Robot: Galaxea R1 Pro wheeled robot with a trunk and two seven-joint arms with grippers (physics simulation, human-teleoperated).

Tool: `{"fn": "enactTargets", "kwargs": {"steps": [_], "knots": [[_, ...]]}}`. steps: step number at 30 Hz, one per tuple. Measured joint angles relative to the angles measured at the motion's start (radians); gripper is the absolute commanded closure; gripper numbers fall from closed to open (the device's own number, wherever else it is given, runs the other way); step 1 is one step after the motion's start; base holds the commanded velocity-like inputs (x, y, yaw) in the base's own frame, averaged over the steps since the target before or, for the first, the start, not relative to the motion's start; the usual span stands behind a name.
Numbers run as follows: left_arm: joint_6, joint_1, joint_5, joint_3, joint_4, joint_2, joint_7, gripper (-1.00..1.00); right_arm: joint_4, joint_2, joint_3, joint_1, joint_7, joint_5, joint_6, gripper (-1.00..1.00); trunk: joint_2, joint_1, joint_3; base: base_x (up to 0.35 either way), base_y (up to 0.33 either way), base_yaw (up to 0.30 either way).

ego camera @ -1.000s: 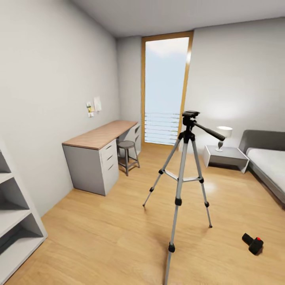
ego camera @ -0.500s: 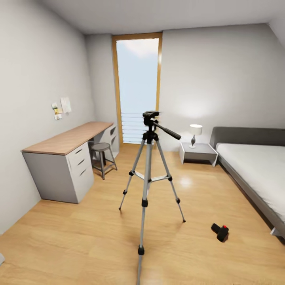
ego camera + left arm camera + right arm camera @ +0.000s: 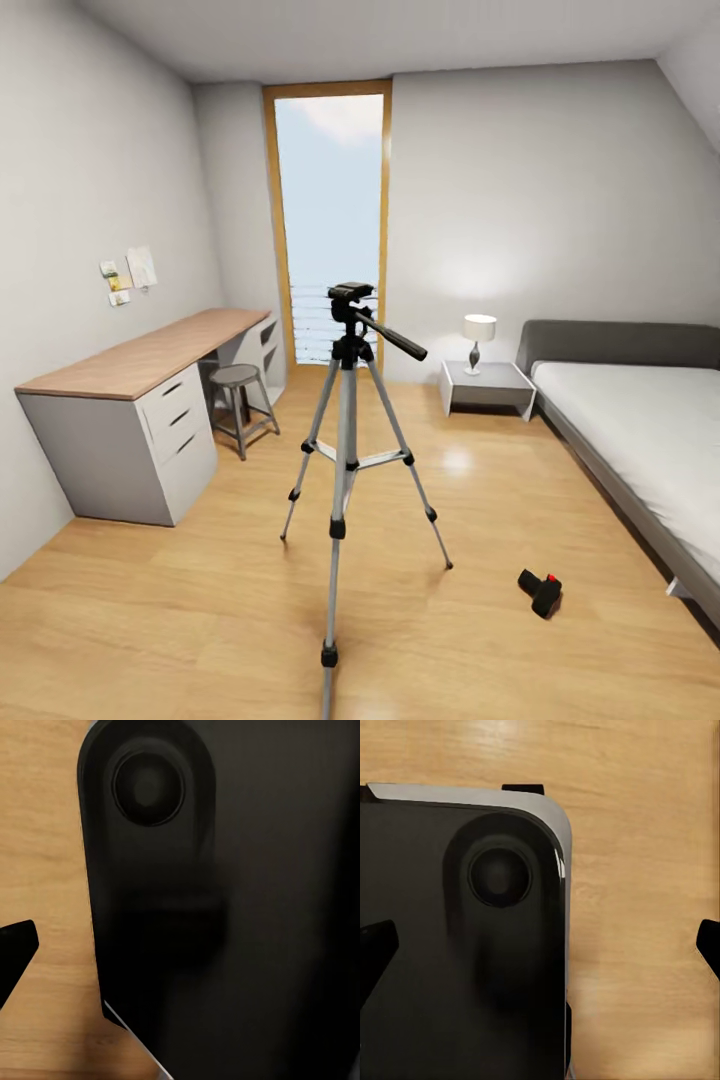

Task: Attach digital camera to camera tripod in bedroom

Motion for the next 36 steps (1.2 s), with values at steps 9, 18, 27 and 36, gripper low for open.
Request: {"fn": "enactTargets", "kwargs": {"steps": [9, 18, 27, 36], "knots": [[0.000, 0.000, 0.000, 0.000, 0.000, 0.000, 0.000, -1.00, 0.000, 0.000, 0.000, 0.000, 0.000, 0.000, 0.000, -1.00, 0.000, 0.000, 0.000, 0.204, -0.138, 0.000], [0.000, 0.000, 0.000, 0.000, 0.000, 0.000, 0.000, -1.00, 0.000, 0.000, 0.001, 0.000, 0.000, 0.000, 0.000, -1.00, 0.000, 0.000, 0.000, 0.217, -0.233, 0.000], [0.000, 0.000, 0.000, 0.000, 0.000, 0.000, 0.000, -1.00, 0.000, 0.000, 0.001, 0.000, 0.000, 0.000, 0.000, -1.00, 0.000, 0.000, 0.000, 0.219, -0.241, 0.000], [0.000, 0.000, 0.000, 0.000, 0.000, 0.000, 0.000, -1.00, 0.000, 0.000, 0.001, 0.000, 0.000, 0.000, 0.000, -1.00, 0.000, 0.000, 0.000, 0.219, -0.242, 0.000]]}}
